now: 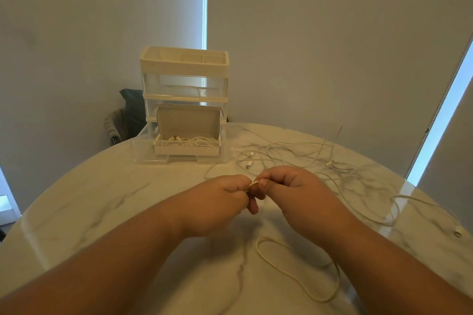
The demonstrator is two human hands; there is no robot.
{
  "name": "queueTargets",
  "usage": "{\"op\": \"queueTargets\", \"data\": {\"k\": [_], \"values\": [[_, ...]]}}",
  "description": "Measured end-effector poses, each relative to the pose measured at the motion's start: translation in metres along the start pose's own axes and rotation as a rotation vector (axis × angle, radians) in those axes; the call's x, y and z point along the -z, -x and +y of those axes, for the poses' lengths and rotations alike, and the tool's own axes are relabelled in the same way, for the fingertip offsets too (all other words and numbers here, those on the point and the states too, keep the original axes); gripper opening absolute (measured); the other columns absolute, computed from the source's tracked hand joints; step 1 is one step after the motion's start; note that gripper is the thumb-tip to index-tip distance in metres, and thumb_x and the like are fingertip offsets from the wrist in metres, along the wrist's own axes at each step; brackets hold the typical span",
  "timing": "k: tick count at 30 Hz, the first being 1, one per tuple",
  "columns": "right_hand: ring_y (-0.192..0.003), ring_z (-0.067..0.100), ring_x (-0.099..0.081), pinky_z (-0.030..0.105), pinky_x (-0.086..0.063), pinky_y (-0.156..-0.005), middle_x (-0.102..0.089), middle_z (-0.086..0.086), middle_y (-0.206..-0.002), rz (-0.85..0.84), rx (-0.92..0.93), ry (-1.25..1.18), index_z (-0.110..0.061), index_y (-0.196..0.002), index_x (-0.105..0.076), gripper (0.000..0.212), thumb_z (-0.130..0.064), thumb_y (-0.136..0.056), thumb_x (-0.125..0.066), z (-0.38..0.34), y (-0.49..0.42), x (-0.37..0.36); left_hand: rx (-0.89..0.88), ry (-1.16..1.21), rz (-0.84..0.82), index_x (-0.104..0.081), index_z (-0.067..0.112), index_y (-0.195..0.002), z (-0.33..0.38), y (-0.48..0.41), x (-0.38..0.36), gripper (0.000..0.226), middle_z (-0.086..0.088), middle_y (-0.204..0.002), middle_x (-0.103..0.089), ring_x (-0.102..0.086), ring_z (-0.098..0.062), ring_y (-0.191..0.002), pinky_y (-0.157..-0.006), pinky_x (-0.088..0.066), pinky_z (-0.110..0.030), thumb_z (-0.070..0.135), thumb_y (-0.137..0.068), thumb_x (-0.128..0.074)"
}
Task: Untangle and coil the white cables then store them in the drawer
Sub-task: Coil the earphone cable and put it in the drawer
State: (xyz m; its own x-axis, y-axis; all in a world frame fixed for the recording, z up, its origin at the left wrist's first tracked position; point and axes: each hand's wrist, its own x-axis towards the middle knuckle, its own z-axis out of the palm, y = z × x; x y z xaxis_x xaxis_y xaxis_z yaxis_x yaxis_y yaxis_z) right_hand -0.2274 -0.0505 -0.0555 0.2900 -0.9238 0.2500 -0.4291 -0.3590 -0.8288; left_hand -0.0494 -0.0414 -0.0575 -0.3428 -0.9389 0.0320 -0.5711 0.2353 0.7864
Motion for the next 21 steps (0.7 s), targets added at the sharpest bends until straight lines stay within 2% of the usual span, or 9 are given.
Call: {"op": "queueTargets", "data": {"k": [1, 3, 5, 7, 9, 12, 16, 18, 21], "values": [[-0.070, -0.007, -0.062, 0.004, -0.041, -0.062, -0.071, -0.016, -0.072, -0.001, 0.008, 0.006, -0.025, -0.077, -0.074, 0.026, -0.017, -0.097, -0.059, -0.001, 0.000, 0.001, 0.007, 0.014, -0.001, -0.069, 0.035, -0.083, 0.000, 0.000, 0.000, 0.026, 0.006, -0.085, -0.063, -0.058, -0.017, -0.077, -0.079, -0.052, -0.040, 0.039, -0.079, -0.043], [-0.070, 0.002, -0.063, 0.012, -0.045, -0.061, -0.071, -0.011, -0.073, 0.001, 0.045, 0.050, -0.023, -0.076, -0.075, 0.025, -0.016, -0.096, -0.060, -0.001, -0.001, 0.003, 0.012, 0.062, -0.022, -0.069, 0.032, -0.087, 0.002, 0.000, 0.001, 0.025, 0.007, -0.076, -0.054, -0.047, -0.006, -0.065, -0.067, -0.045, -0.030, 0.040, -0.090, -0.046], [-0.079, 0.015, -0.064, 0.025, -0.048, -0.072, -0.072, -0.005, -0.080, -0.002, 0.112, 0.129, -0.021, -0.078, -0.076, 0.022, -0.019, -0.094, -0.061, 0.000, -0.003, 0.005, 0.016, 0.102, -0.026, -0.069, 0.022, -0.093, 0.004, 0.000, 0.001, 0.026, 0.007, -0.072, -0.050, -0.044, 0.000, -0.056, -0.057, -0.040, -0.015, 0.028, -0.099, -0.045], [-0.083, 0.011, -0.062, 0.025, -0.047, -0.078, -0.070, -0.008, -0.085, -0.010, 0.173, 0.184, -0.024, -0.080, -0.077, 0.020, -0.021, -0.094, -0.063, 0.000, -0.003, 0.008, 0.025, 0.113, -0.019, -0.068, 0.016, -0.090, 0.007, 0.001, 0.002, 0.028, 0.008, -0.065, -0.048, -0.042, 0.002, -0.048, -0.048, -0.036, -0.010, 0.021, -0.101, -0.043], [-0.087, 0.005, -0.060, 0.018, -0.045, -0.076, -0.068, -0.013, -0.086, -0.016, 0.213, 0.213, -0.033, -0.078, -0.077, 0.023, -0.024, -0.094, -0.064, -0.003, -0.002, 0.009, 0.037, 0.146, -0.025, -0.066, 0.014, -0.085, 0.009, 0.002, 0.004, 0.028, 0.007, -0.059, -0.045, -0.040, -0.001, -0.046, -0.046, -0.035, -0.012, 0.019, -0.101, -0.044], [-0.088, 0.000, -0.060, 0.010, -0.042, -0.072, -0.068, -0.015, -0.083, 0.001, 0.242, 0.264, -0.045, -0.077, -0.072, 0.024, -0.026, -0.091, -0.068, -0.003, -0.003, 0.008, 0.099, 0.178, -0.076, -0.061, 0.013, -0.079, 0.010, 0.005, 0.009, 0.028, 0.000, -0.061, -0.044, -0.038, -0.009, -0.050, -0.051, -0.036, -0.020, 0.021, -0.100, -0.045], [-0.084, -0.002, -0.062, 0.008, -0.044, -0.068, -0.069, -0.016, -0.084, 0.100, 0.211, 0.209, -0.036, -0.085, -0.075, 0.008, -0.028, -0.085, -0.075, 0.001, -0.006, 0.011, 0.068, 0.221, -0.092, -0.056, 0.009, -0.077, 0.013, 0.011, 0.012, 0.032, -0.005, -0.063, -0.040, -0.039, -0.012, -0.052, -0.052, -0.040, -0.020, 0.022, -0.102, -0.040], [-0.083, 0.001, -0.062, 0.012, -0.045, -0.068, -0.070, -0.014, -0.081, 0.098, 0.239, 0.213, -0.033, -0.083, -0.076, 0.008, -0.027, -0.088, -0.072, 0.001, -0.007, 0.012, 0.023, 0.307, -0.052, -0.054, 0.010, -0.073, 0.012, 0.010, 0.011, 0.035, -0.004, -0.060, -0.037, -0.042, -0.016, -0.051, -0.053, -0.041, -0.023, 0.021, -0.102, -0.037], [-0.082, 0.005, -0.061, 0.017, -0.045, -0.071, -0.069, -0.011, -0.082, 0.037, 0.214, 0.174, -0.032, -0.087, -0.075, 0.017, -0.023, -0.095, -0.063, 0.005, -0.008, 0.010, 0.005, 0.537, -0.022, -0.057, 0.010, -0.072, 0.010, 0.006, 0.009, 0.038, -0.006, -0.055, -0.045, -0.040, -0.017, -0.046, -0.052, -0.037, -0.030, 0.018, -0.102, -0.036]]}}
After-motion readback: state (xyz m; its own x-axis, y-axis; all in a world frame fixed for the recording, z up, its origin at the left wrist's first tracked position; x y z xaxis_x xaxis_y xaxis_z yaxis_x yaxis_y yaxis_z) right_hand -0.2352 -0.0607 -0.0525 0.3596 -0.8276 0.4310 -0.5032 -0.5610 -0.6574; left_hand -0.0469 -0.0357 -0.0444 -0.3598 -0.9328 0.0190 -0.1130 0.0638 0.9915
